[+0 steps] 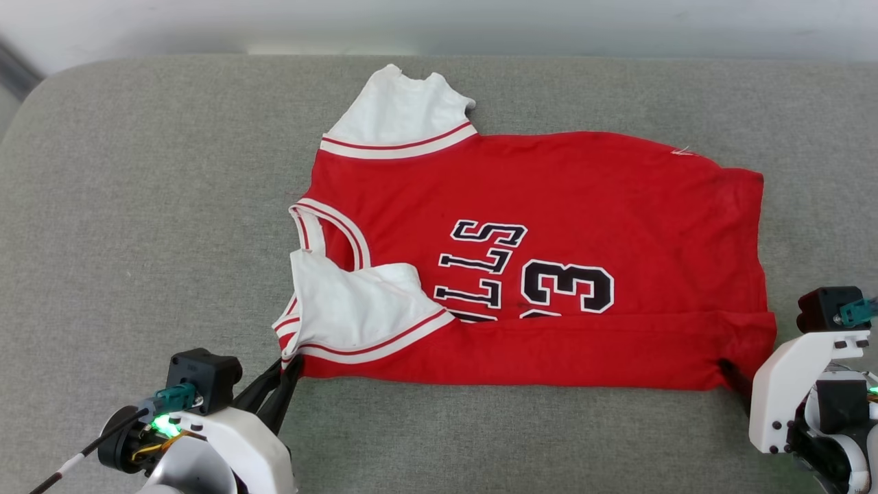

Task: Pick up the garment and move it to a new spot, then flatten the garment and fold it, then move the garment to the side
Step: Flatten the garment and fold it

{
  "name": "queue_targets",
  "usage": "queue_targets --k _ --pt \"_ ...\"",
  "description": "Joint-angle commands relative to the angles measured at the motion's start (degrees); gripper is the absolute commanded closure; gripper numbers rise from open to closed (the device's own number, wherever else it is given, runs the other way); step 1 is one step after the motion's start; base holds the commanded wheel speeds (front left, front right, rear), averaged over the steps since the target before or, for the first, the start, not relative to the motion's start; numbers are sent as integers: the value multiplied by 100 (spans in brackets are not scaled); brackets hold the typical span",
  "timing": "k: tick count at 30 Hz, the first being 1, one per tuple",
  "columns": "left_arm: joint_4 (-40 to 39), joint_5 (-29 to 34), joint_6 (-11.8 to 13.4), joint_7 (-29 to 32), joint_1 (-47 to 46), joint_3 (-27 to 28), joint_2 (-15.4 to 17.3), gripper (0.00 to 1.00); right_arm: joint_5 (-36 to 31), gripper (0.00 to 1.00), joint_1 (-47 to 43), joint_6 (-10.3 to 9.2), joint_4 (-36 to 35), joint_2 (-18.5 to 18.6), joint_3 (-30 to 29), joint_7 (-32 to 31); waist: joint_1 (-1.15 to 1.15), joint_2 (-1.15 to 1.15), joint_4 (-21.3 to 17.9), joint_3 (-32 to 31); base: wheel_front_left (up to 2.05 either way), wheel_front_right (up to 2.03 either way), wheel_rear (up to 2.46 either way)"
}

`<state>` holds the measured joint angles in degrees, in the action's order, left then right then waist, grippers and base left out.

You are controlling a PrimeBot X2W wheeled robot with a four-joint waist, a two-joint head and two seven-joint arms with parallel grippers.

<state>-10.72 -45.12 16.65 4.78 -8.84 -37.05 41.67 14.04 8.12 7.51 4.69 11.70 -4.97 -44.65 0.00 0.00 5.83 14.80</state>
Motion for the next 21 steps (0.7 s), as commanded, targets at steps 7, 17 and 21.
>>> queue_targets --k 7,17,21 --pt "13 48 -59 17 -82 -64 38 100 -124 72 -66 -2 615 -78 263 3 0 0 92 85 0 0 0" --pt "177 7 -117 48 188 -132 252 100 -134 100 -80 -6 201 331 163 233 0 0 -35 -363 0 0 0" --pt "94 -52 -80 94 446 -193 395 100 -102 100 -344 -7 -198 505 116 77 0 0 -83 -582 0 0 0"
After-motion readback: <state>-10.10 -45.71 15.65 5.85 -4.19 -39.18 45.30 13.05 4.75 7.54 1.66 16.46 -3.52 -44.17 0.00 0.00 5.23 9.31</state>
